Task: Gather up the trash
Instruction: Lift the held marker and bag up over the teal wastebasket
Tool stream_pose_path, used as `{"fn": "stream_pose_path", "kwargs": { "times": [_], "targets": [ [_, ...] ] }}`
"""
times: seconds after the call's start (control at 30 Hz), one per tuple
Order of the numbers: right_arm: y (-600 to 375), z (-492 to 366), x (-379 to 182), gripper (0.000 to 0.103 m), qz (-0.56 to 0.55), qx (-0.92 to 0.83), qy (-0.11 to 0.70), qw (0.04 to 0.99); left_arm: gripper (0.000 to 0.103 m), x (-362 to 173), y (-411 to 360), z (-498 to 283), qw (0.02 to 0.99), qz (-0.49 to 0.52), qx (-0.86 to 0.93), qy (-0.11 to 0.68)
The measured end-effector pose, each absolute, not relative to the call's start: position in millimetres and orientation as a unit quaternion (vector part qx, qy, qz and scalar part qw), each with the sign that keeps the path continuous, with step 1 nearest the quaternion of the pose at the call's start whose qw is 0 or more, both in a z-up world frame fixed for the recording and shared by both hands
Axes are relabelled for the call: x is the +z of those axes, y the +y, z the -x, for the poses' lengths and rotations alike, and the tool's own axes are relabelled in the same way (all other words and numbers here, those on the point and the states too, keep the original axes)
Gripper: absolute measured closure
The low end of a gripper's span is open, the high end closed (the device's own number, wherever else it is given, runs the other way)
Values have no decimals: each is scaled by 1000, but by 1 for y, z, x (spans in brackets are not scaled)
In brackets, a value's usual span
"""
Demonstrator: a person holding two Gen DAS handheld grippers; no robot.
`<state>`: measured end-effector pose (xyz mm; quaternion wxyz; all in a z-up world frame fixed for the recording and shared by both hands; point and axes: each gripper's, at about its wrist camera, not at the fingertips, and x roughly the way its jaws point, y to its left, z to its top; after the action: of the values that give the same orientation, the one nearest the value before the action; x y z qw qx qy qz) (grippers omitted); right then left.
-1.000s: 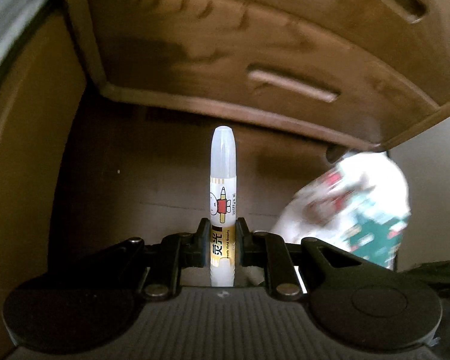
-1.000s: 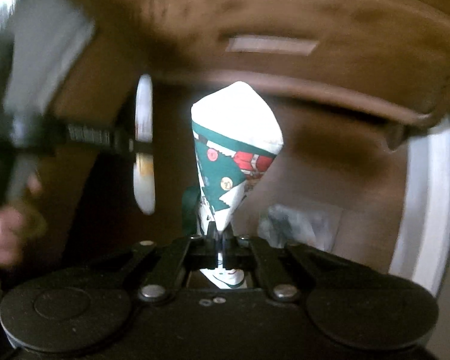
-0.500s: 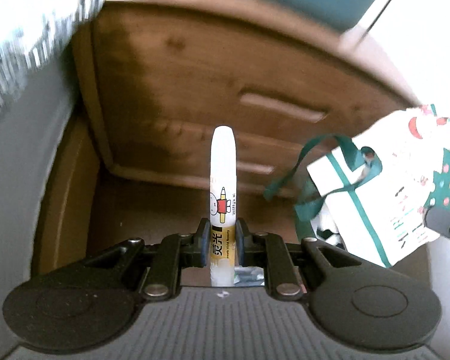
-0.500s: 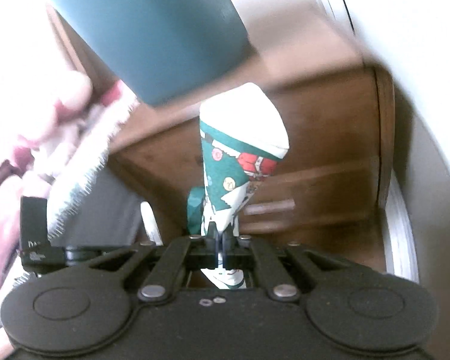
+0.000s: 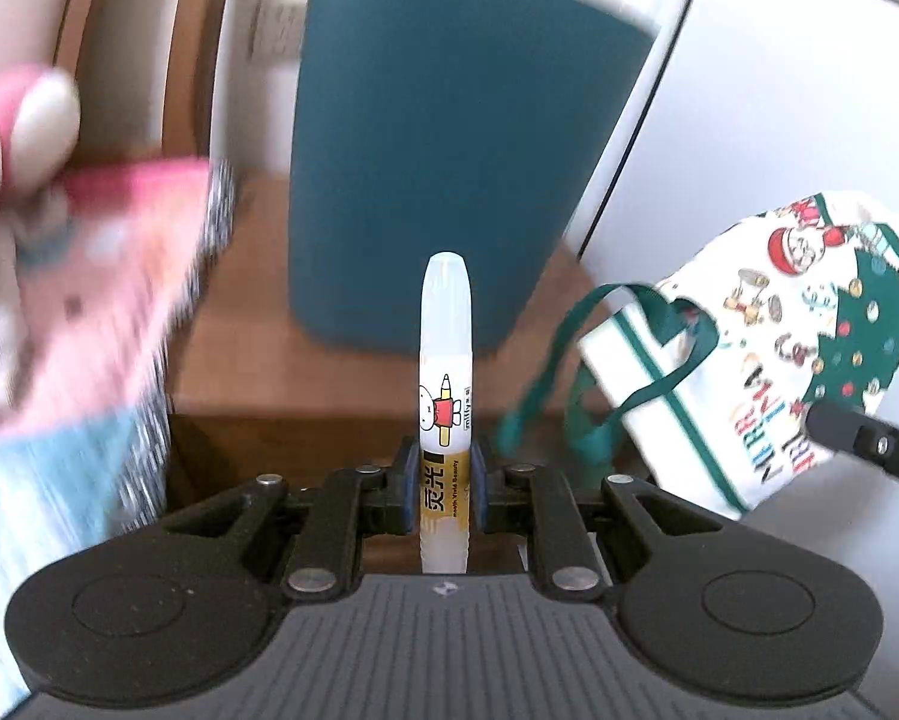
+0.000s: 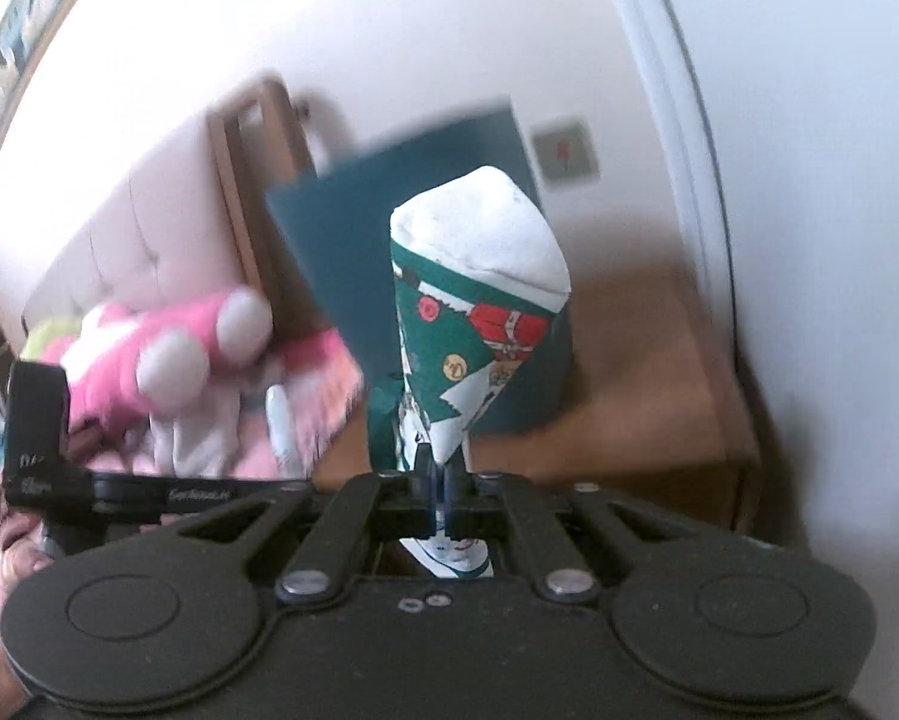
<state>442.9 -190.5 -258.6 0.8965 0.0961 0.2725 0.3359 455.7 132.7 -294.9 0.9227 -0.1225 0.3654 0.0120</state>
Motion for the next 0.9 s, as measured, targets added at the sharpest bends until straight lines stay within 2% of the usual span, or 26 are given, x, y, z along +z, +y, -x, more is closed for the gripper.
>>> {"fn": "stream_pose_path", "kwargs": {
  "times": [0.23, 0.33, 0.53, 0.73, 0.9],
  "targets": [
    [-180, -465, -196, 102, -90, 335, 192, 918, 86, -219, 127, -469, 948, 98, 2, 304],
    [-173, -483, -166, 102, -120, 354, 182, 909, 86, -185, 123, -481, 957, 84, 8, 276],
    [-143, -507, -108, 102, -90, 346, 125, 926, 86, -119, 121, -512, 972, 64, 30, 224],
    [-105, -541, -72, 102, -45, 308, 76, 947, 86, -79, 125, -557, 979, 65, 78, 176],
    [-78, -578, -78, 102, -12, 298, 84, 951, 86, -80, 126, -605, 976, 63, 105, 182]
  ]
}}
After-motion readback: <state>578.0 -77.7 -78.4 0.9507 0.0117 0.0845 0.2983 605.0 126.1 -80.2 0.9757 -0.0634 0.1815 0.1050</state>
